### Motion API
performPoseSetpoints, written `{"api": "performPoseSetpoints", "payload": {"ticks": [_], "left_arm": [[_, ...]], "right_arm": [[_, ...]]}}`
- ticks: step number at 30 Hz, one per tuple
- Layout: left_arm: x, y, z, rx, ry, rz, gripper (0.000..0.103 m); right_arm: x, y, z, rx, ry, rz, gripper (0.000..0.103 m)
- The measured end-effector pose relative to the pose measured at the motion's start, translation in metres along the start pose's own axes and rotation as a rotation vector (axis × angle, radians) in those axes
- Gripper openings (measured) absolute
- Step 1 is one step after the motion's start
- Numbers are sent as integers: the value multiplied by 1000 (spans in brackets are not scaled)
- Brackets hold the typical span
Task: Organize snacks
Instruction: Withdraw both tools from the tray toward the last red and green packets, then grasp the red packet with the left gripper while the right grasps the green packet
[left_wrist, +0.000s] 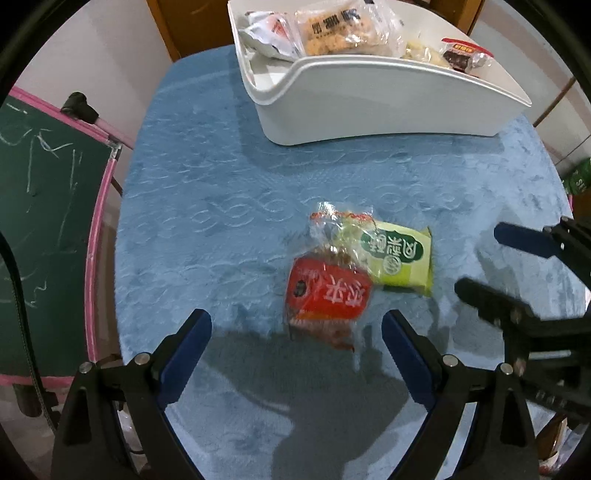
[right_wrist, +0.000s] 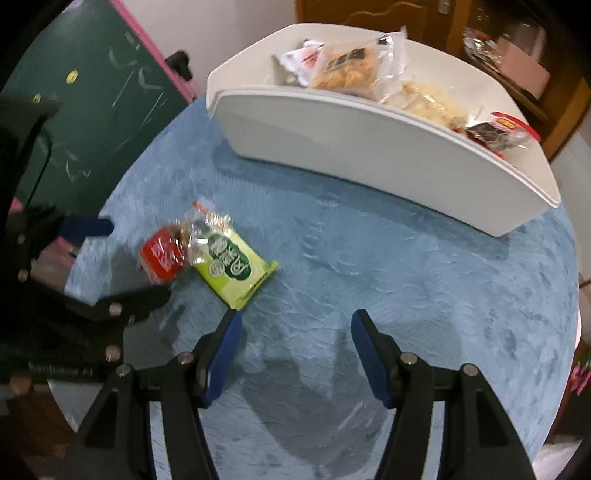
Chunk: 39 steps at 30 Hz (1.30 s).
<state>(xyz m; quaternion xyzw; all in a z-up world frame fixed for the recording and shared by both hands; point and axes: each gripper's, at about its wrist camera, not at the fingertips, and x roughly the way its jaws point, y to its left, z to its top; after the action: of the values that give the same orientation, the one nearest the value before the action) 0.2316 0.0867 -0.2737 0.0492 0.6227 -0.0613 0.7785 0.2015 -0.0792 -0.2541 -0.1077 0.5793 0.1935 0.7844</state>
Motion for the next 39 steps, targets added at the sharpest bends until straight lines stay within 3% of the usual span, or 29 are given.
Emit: {"api": "performPoseSetpoints", "payload": {"ticks": [2, 5, 7, 13, 24, 27, 32, 39], "left_arm": [[6, 1, 4, -2, 13, -21, 84], [15, 2, 8, -10, 52, -73, 57], [18, 5, 9, -33, 65, -126, 49], [16, 10, 6, -40, 42, -102, 47], [-2, 32, -1, -63, 16, -63, 47], [-7, 31, -2, -64, 11, -59, 47], [-20, 23, -1, -51, -16, -60, 47], [-50, 0, 10, 2, -73, -85, 47]], "right_arm": [[4, 2, -1, -30, 8, 14, 62], [8, 5, -2, -65, 8, 45, 62], [8, 8, -1, -89, -1, 77, 62], [14, 22, 10, -169, -11, 108, 62], [47, 48, 35, -266, 18, 66, 62], [45, 50, 34, -274, 1, 49, 50], [32, 37, 22, -208, -10, 57, 48], [-15, 8, 3, -74, -97, 39, 48]]}}
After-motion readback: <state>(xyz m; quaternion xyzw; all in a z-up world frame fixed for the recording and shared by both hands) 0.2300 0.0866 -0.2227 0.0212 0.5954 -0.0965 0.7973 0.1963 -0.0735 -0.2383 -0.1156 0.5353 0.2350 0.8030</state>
